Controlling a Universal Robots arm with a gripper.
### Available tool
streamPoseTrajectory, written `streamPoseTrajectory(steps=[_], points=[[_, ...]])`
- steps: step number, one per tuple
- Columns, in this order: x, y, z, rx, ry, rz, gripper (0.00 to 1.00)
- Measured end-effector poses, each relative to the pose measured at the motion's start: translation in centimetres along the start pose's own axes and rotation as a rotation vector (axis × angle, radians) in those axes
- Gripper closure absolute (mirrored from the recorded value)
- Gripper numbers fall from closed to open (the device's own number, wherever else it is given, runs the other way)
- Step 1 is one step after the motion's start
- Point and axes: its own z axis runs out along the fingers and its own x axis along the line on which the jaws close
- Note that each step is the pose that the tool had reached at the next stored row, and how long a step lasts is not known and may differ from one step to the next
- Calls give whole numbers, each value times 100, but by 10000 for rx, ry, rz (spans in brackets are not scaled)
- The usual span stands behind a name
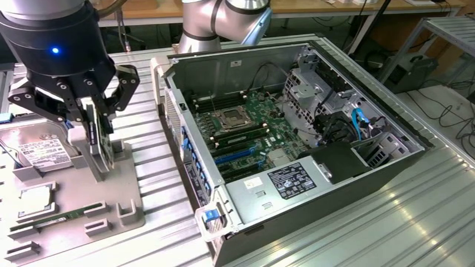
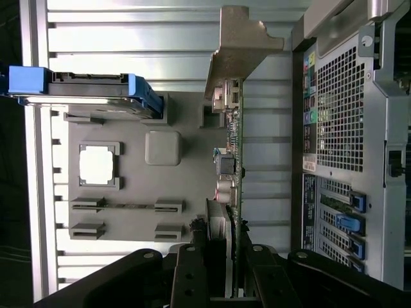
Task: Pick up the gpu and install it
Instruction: 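Pick up the gpu and move the gpu toward the slot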
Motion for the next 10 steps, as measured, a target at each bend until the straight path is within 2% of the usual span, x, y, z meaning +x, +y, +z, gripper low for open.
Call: streamPoseTrajectory(steps=[10], points=[[-1,1,-46,0,0,0,72]])
